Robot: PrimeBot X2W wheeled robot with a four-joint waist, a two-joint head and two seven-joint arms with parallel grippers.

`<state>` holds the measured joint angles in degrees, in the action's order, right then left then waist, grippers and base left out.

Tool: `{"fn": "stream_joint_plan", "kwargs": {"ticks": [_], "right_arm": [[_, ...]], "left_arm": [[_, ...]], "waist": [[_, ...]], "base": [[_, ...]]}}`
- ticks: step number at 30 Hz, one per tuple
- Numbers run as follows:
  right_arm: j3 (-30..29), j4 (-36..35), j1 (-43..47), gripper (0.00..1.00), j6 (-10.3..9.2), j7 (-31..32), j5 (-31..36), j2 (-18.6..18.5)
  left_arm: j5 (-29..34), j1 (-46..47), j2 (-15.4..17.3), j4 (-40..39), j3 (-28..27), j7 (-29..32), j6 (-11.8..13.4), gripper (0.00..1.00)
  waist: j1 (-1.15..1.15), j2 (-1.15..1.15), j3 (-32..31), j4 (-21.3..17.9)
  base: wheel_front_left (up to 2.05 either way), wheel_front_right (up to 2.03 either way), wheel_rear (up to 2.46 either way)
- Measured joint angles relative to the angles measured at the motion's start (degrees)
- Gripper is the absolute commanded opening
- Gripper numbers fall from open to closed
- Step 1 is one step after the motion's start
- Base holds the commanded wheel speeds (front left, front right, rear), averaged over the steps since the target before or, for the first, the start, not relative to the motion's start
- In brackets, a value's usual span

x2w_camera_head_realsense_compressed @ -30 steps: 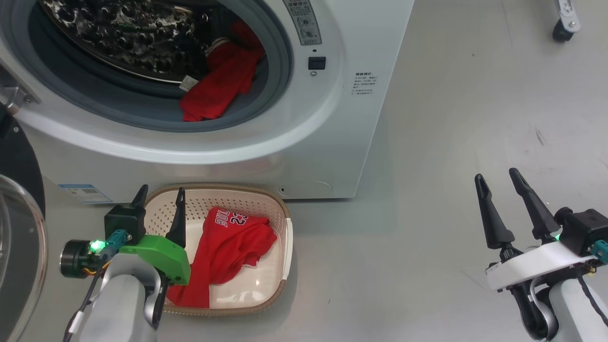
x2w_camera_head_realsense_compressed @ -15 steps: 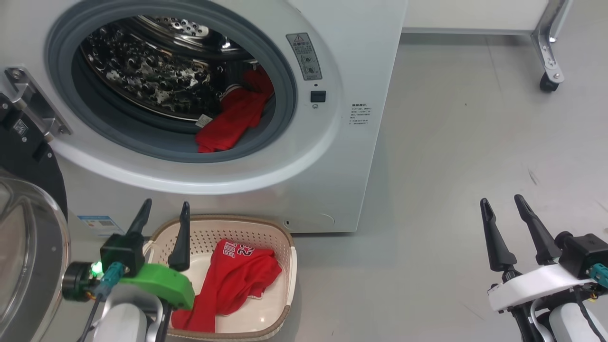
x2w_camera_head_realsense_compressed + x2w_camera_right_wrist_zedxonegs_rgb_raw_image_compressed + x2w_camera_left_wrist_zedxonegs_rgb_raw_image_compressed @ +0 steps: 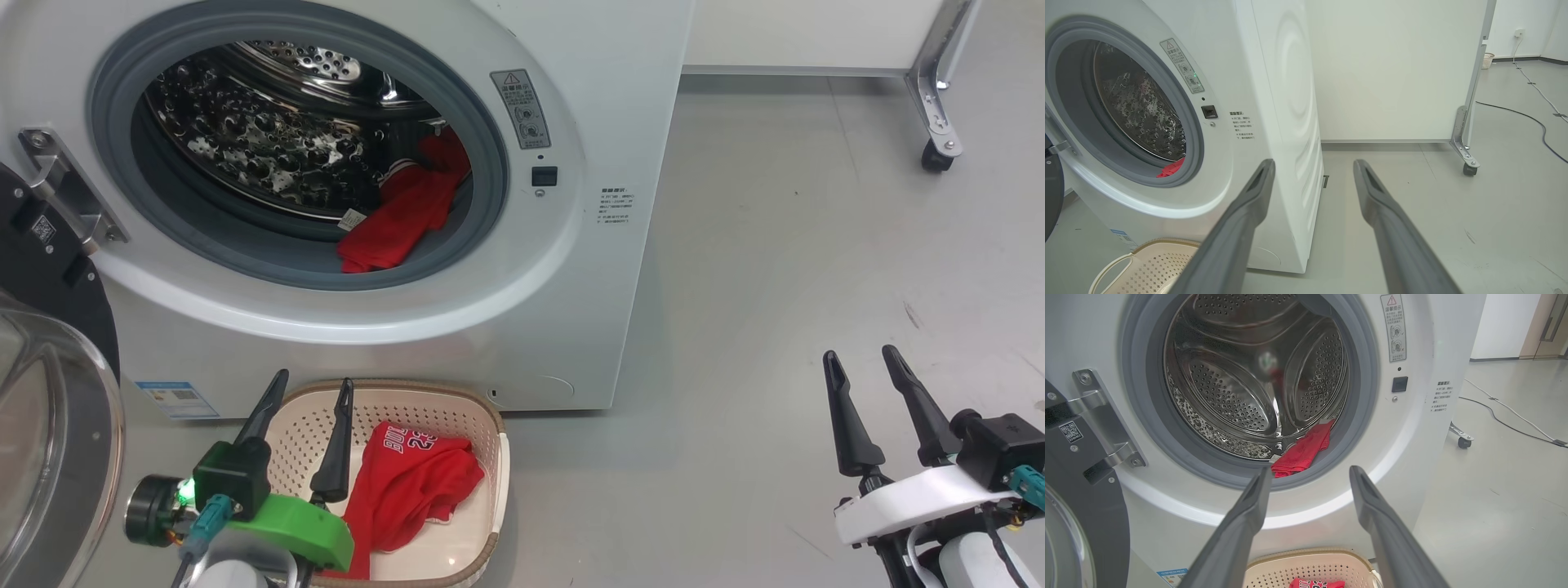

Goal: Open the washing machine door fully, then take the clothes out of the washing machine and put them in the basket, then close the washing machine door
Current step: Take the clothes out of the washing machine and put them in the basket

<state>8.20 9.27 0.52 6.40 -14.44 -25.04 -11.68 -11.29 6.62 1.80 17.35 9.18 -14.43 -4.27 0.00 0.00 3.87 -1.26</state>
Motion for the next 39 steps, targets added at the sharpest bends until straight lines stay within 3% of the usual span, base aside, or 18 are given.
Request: {"fn": "stream_joint_plan", "kwargs": {"ticks": [39], "right_arm": [[-0.16,-0.66,1.19,1.0,0.02,0.0,1.01,0.9]], "left_arm": [[0.4,-6.08,0.22,-7.35,0.13,-0.01,1.22,1.0]], "waist": [[0.0,0.0,0.27,-0.21]], "base": [[0.0,0.0,0.0]]}}
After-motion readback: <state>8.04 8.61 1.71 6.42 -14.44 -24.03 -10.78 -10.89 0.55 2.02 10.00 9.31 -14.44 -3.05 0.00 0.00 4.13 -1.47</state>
